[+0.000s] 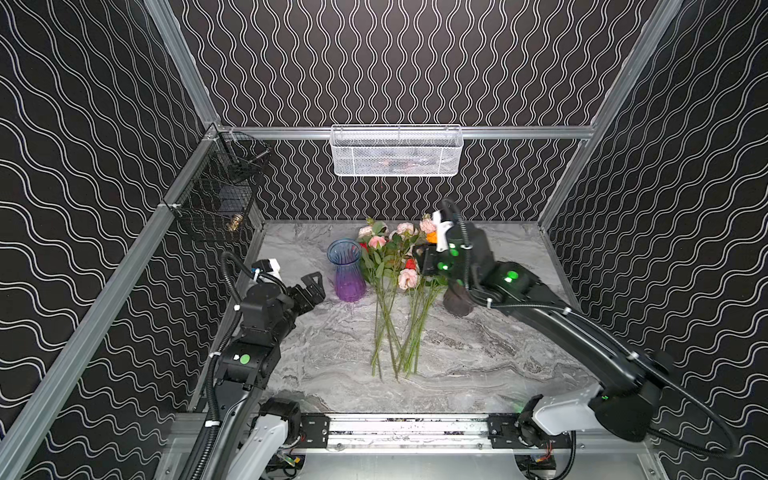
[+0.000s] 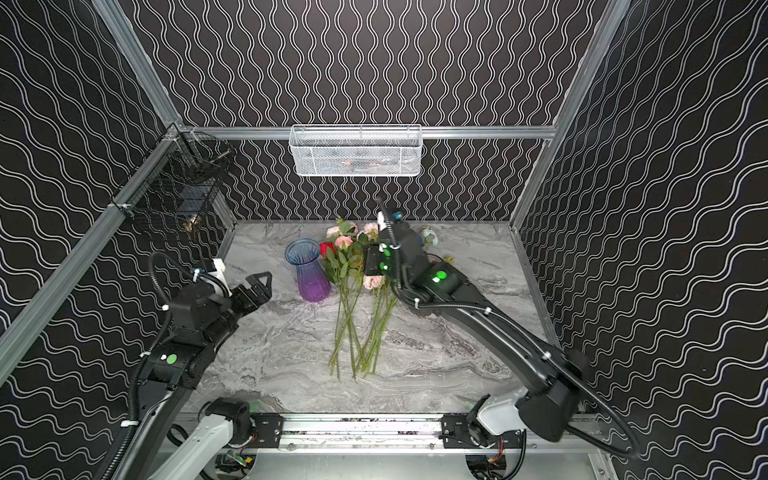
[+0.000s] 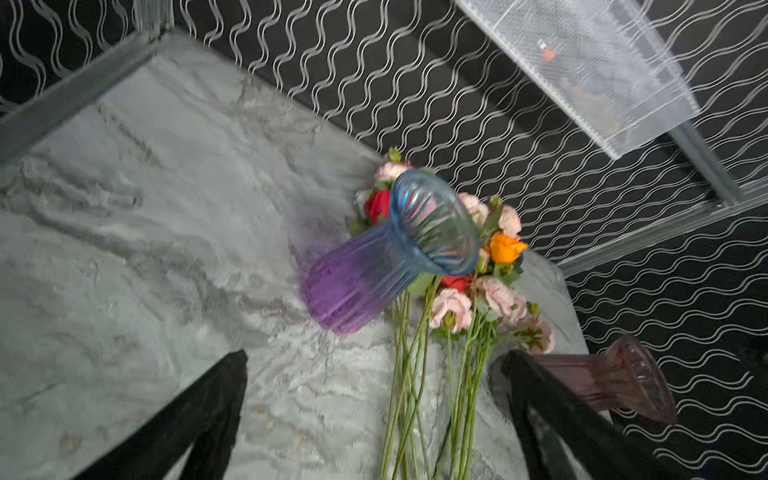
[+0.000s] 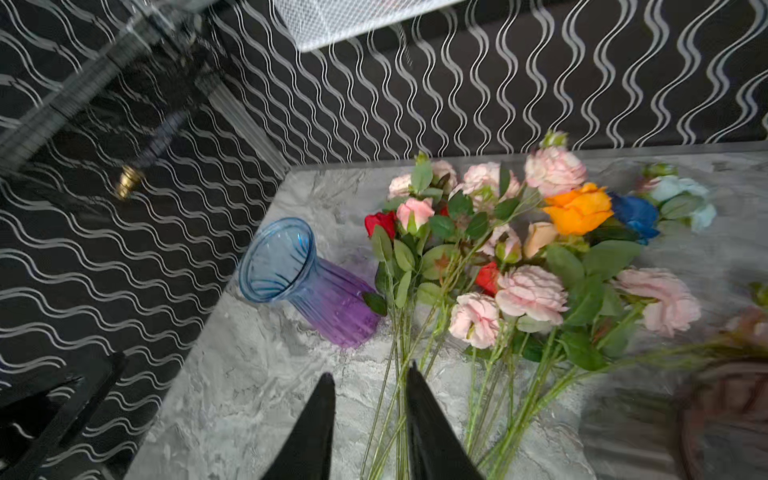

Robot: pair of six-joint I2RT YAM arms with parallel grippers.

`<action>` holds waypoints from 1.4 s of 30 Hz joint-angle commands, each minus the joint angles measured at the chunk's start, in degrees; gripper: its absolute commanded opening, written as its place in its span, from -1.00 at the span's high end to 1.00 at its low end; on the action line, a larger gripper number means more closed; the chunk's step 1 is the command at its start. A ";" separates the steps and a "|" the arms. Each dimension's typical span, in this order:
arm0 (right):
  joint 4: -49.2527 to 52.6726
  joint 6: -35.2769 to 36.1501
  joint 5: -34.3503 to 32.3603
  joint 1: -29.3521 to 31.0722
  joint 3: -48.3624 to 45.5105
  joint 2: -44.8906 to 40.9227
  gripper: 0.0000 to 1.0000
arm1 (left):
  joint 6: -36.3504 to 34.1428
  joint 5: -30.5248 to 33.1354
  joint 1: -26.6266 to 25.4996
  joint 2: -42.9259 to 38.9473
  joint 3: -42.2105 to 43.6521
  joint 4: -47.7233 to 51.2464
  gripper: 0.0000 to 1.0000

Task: Arrange the flowers into the vase
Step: 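Reach the right gripper over the flower pile while the left gripper hovers, then close the right gripper on a pink rose stem near the mauve vase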

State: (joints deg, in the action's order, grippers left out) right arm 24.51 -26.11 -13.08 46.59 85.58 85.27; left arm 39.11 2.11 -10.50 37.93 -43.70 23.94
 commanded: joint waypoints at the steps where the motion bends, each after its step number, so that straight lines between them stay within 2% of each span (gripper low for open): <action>1: 0.65 0.62 0.18 0.44 1.68 5.18 0.30 | 3.04 0.07 0.09 -1.09 1.69 1.44 -0.97; 10: 1.26 0.21 5.27 -0.60 7.07 21.70 0.35 | 6.29 -4.33 0.04 0.10 5.23 0.16 -0.97; 20: -3.42 -3.61 15.76 -4.11 7.63 32.46 0.43 | 10.99 -11.23 0.04 2.66 11.10 -4.66 -0.93; 27: -5.94 -6.86 18.57 -6.83 6.99 35.47 0.42 | 11.02 -13.77 0.04 5.08 11.51 -5.59 -0.92; 31: -7.76 -8.52 21.62 -8.06 6.51 36.93 0.52 | 10.04 -13.81 0.04 6.23 10.41 -4.38 -0.92; 42: -9.88 -10.33 24.75 -9.13 7.23 39.84 0.55 | 9.54 -13.18 0.04 6.14 10.15 -3.65 -0.92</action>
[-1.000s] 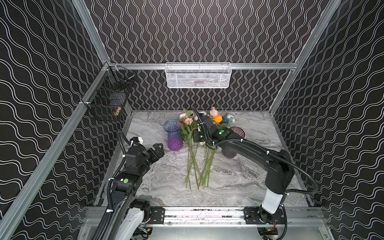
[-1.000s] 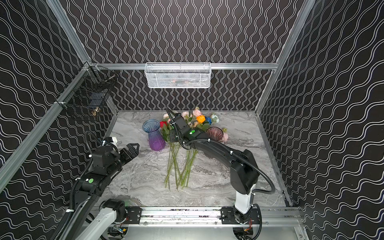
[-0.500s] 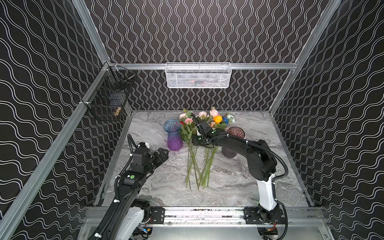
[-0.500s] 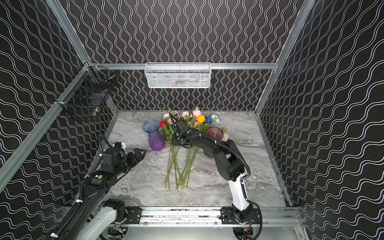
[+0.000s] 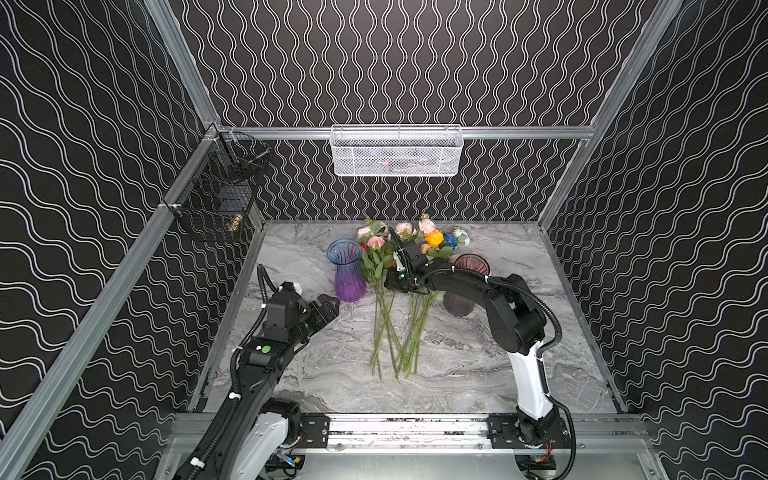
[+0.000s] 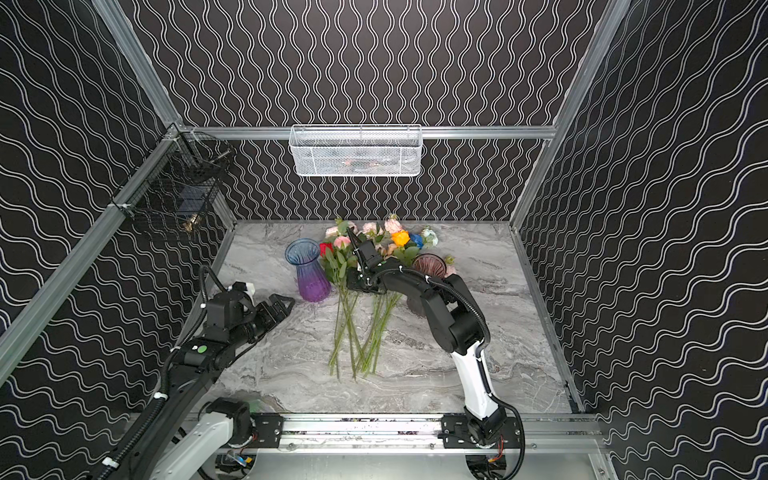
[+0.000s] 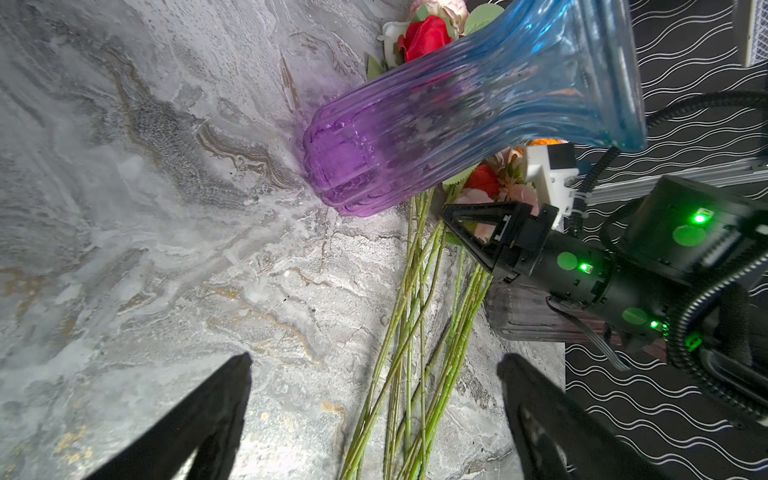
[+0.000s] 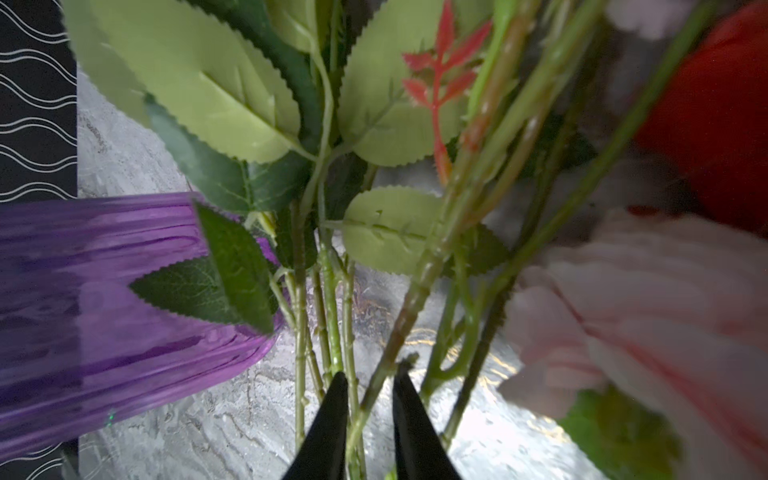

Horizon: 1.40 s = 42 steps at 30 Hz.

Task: Arrange the flowers into the vase
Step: 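Close the right gripper on a pink rose stem near the mauve vase, then lift the pink rose high with the right gripper, pulling it free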

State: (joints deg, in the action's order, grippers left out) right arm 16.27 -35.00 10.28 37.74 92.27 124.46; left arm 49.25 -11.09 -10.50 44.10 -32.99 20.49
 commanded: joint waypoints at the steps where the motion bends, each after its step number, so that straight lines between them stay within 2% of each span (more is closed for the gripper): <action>1: -1.76 -1.56 1.63 -0.32 0.55 0.86 0.55 | -0.78 0.06 0.04 0.02 -0.71 -0.06 -0.92; 5: -3.25 -2.10 2.63 -0.54 0.05 0.92 0.56 | -1.11 0.15 0.07 -0.02 -1.02 0.50 -0.92; 8: -3.61 -2.47 2.50 -0.64 -0.37 0.30 0.86 | -1.34 0.33 0.06 -0.56 -1.16 1.14 -0.92; 13: -5.56 -4.78 0.89 -0.64 -4.13 -5.19 1.00 | -0.60 -0.15 0.05 -2.93 -1.85 1.61 -0.93; 19: -4.85 -4.78 -0.97 -0.16 -5.01 -6.69 1.00 | 0.73 -1.73 0.04 -5.93 -0.82 1.51 -0.94; 22: -7.57 -5.66 -1.19 -0.02 -6.98 -8.58 1.00 | 0.41 -2.01 0.04 -5.45 -0.91 2.30 -0.94; 26: -6.46 -3.31 -3.80 0.49 -9.21 -11.81 1.00 | -0.37 -2.68 0.08 -3.26 -3.22 3.38 -0.94; 28: -3.94 -0.62 -7.21 0.50 -9.48 -14.11 1.00 | -0.49 -2.61 0.04 -3.05 -3.93 3.82 -0.94; 34: -5.11 6.50 -14.67 0.62 -12.59 -22.26 1.00 | -1.18 0.75 0.04 -4.85 -5.82 4.92 -0.94; 42: -8.58 13.55 -20.86 2.80 -12.52 -32.04 1.00 | -2.36 -1.25 0.06 -5.39 -6.16 2.03 -0.95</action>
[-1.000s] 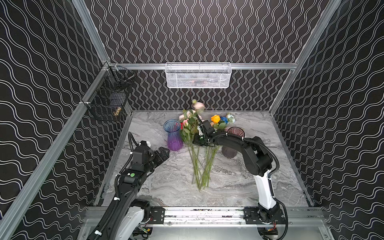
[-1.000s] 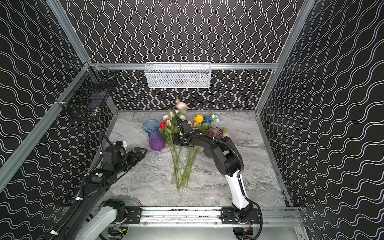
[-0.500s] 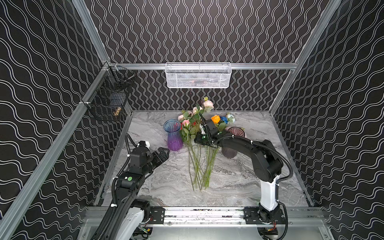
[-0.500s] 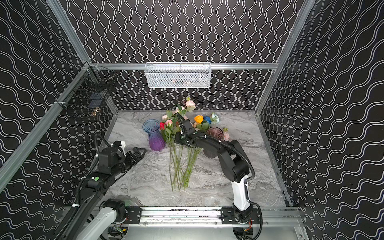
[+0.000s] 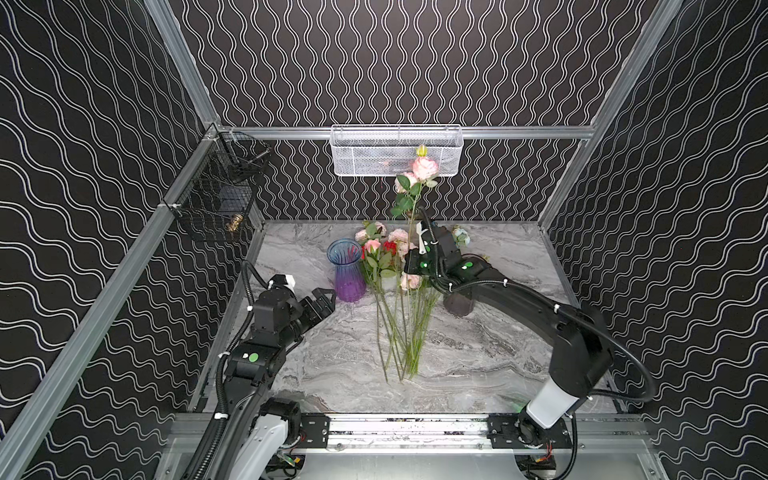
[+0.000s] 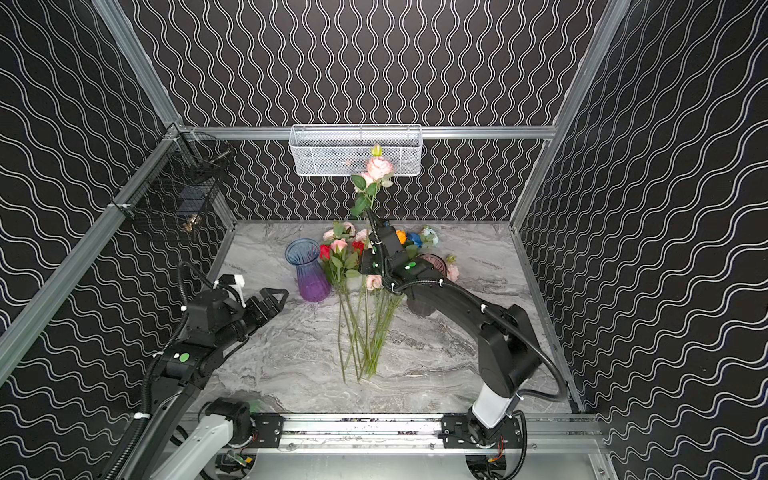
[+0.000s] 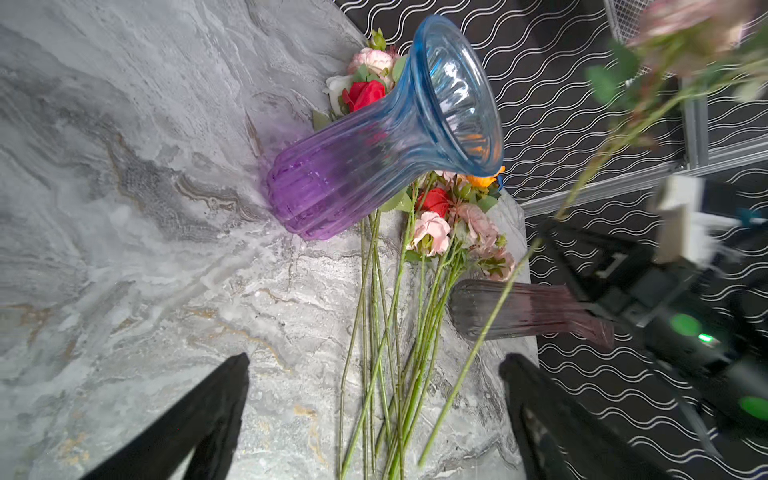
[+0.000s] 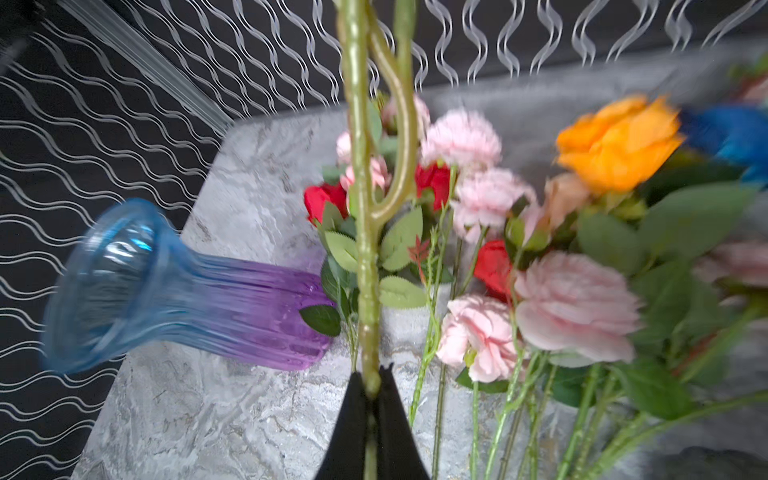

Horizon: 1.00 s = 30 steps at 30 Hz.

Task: Arrange the flowers into the vase
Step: 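Lift the pink rose high with the right gripper, pulling it free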

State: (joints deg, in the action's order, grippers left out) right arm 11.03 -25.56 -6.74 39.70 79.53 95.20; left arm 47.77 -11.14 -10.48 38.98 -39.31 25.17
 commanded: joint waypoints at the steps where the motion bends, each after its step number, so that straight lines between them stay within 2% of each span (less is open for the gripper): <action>1: -3.63 4.90 -4.96 1.35 0.68 -4.32 1.00 | -0.67 -2.14 0.02 -0.43 0.43 -3.85 -0.95; 9: -7.19 13.96 -12.74 3.10 6.02 -15.80 1.00 | 1.79 -11.33 -0.07 -0.48 3.45 -18.66 -0.93; 14: -11.23 24.39 -22.76 2.58 8.90 -19.05 1.00 | 0.69 -16.16 -1.30 2.46 3.56 -25.92 -0.85; 17: -11.53 27.29 -25.27 -0.22 11.35 -18.83 1.00 | -2.50 -13.76 -5.74 4.44 1.63 -25.33 -0.82; 23: -9.55 25.61 -23.05 -8.49 13.45 -19.57 1.00 | -7.30 -8.03 -16.40 9.29 -1.61 -24.36 -0.80; 30: -9.30 24.69 -21.12 -11.90 10.69 -20.70 1.00 | -7.49 -6.03 -21.85 14.19 -2.31 -27.16 -0.80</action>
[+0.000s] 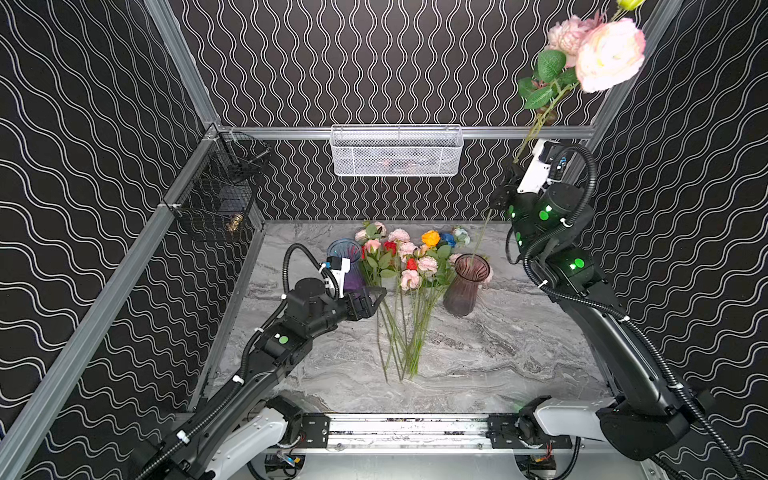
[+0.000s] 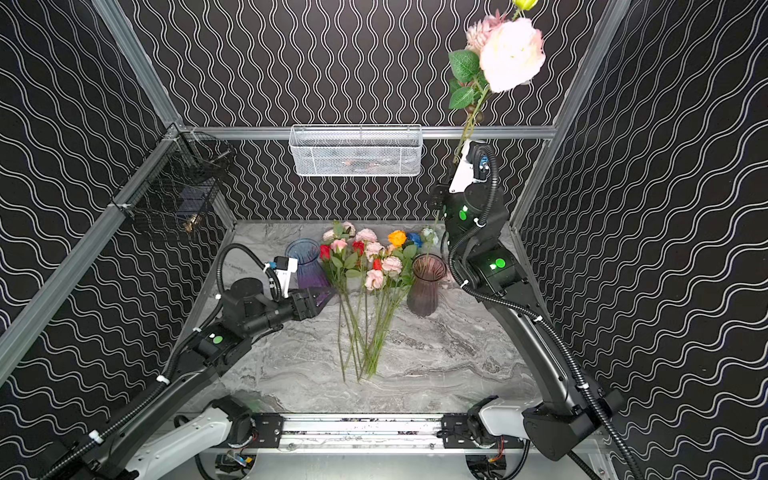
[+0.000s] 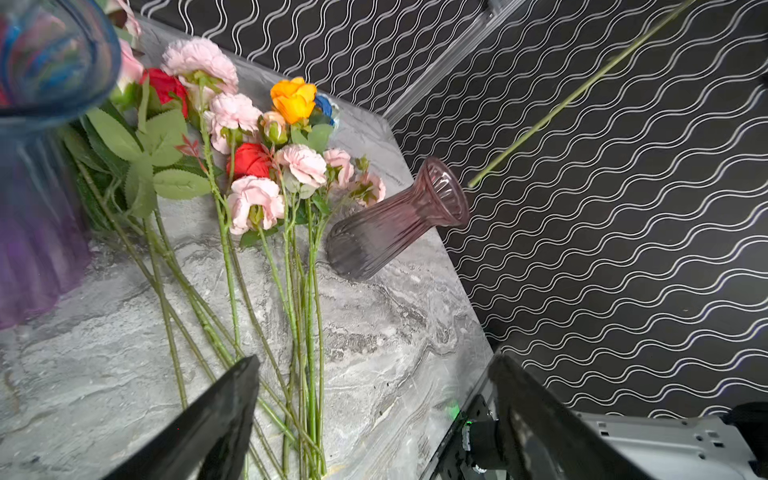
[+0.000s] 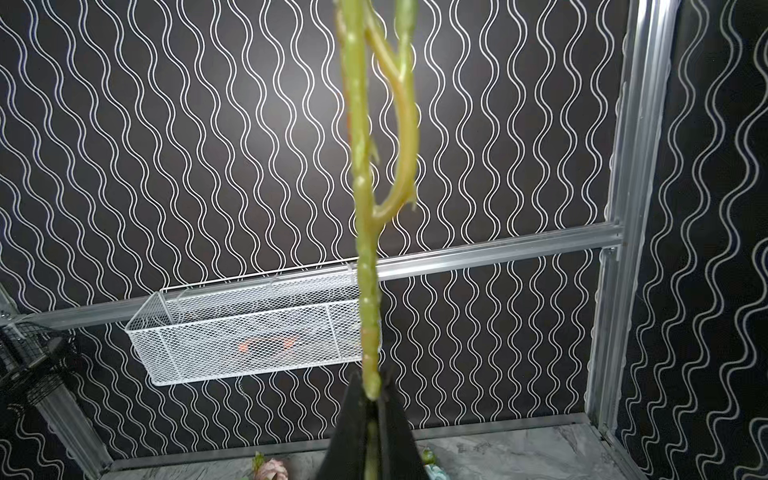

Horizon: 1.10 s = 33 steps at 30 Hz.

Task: Arrange the flowers into the vase
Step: 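Lift the pink rose high with the right gripper, pulling it free, then lower the pink rose stem into the mauve vase with the right gripper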

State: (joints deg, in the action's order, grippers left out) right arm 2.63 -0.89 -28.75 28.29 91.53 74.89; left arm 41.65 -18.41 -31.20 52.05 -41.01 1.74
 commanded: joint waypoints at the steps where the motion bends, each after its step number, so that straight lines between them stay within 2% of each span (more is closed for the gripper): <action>1: -1.19 -0.31 0.65 -0.74 -2.57 -0.56 1.00 | -1.27 1.53 -1.79 1.83 -0.50 -4.31 -0.80; 7: -5.20 -0.65 0.62 -1.58 -13.93 -0.82 1.00 | -1.83 2.32 -4.70 6.33 -1.20 -5.99 -0.80; 9: -4.88 -2.70 -0.94 -1.58 -16.62 -0.39 1.00 | -1.70 2.53 -5.39 7.61 -1.25 -6.56 -0.80; 13: -6.20 -5.91 0.29 -1.49 -23.61 -0.71 1.00 | -1.90 2.85 -6.31 9.68 -1.22 -7.18 -0.81; 16: -5.33 -7.52 0.97 -1.50 -26.26 -0.54 0.87 | -2.04 3.18 -6.57 10.82 -1.08 -7.06 -0.81; 20: -3.89 -9.24 1.51 -1.53 -28.06 -0.82 0.68 | -1.93 3.53 -6.77 11.66 -0.55 -7.35 -0.82; 23: -2.72 -9.85 1.62 -1.53 -28.58 -1.34 0.67 | -1.92 3.73 -6.86 12.23 -0.47 -7.45 -0.82; 33: 0.01 -11.25 2.51 -1.32 -28.73 -5.66 0.44 | -1.93 4.16 -6.95 13.40 -0.49 -7.78 -0.82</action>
State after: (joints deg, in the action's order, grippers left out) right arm 1.91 -11.09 -26.81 26.89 62.43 70.15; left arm 40.34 -15.00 -38.15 65.32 -41.54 -3.81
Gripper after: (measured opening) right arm 0.273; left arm 0.911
